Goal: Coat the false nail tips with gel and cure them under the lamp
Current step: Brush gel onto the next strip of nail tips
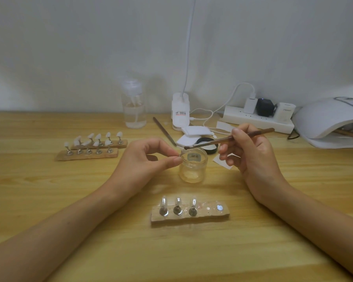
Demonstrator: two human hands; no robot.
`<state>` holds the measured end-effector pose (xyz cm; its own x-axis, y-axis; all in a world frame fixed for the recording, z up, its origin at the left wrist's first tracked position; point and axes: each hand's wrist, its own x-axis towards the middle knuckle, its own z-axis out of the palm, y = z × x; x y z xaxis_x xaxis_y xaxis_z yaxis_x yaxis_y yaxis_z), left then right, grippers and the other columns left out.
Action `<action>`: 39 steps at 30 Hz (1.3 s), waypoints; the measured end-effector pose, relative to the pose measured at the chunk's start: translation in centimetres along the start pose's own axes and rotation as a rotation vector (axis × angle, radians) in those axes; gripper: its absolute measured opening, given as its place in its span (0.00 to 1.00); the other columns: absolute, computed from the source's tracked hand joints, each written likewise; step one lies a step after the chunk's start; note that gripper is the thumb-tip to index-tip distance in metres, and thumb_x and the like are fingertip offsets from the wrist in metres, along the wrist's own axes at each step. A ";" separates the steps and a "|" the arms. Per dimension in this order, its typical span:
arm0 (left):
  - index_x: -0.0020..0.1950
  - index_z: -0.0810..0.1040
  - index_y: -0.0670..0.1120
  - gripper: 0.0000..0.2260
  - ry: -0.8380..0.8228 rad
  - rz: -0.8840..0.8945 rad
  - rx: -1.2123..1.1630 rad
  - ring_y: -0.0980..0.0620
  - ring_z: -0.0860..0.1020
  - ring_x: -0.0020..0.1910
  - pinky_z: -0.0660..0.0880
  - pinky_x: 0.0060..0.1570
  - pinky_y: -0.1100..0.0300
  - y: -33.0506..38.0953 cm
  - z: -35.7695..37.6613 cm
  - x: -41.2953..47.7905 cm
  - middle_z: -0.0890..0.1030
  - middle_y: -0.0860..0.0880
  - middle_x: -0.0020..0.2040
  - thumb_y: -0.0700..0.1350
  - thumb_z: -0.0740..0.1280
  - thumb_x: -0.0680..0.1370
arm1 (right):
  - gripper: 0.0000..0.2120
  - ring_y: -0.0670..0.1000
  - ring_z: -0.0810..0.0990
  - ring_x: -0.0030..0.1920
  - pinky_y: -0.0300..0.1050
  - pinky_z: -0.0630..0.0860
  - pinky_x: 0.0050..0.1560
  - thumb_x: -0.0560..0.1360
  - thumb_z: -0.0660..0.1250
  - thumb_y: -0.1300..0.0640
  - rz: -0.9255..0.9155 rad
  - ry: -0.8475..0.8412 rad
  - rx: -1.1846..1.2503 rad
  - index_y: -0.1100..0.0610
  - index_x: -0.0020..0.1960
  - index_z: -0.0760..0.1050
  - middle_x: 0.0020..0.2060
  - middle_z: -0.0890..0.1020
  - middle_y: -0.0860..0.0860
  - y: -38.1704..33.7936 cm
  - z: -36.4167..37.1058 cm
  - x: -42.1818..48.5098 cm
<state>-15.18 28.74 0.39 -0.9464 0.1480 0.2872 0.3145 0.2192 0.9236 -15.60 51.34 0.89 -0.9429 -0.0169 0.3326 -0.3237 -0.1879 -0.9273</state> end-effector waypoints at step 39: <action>0.41 0.81 0.46 0.04 -0.023 0.130 0.055 0.56 0.65 0.25 0.66 0.29 0.68 -0.5 0.0 0.1 0.84 0.52 0.43 0.40 0.75 0.73 | 0.09 0.48 0.77 0.30 0.36 0.70 0.25 0.81 0.61 0.57 0.036 0.051 -0.045 0.55 0.42 0.71 0.29 0.80 0.52 0.1 0.0 0.0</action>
<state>-15.43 28.61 -0.07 -0.8957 0.2004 0.3970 0.4385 0.2497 0.8634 -15.62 51.35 0.76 -0.9565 0.0279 0.2905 -0.2915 -0.1435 -0.9458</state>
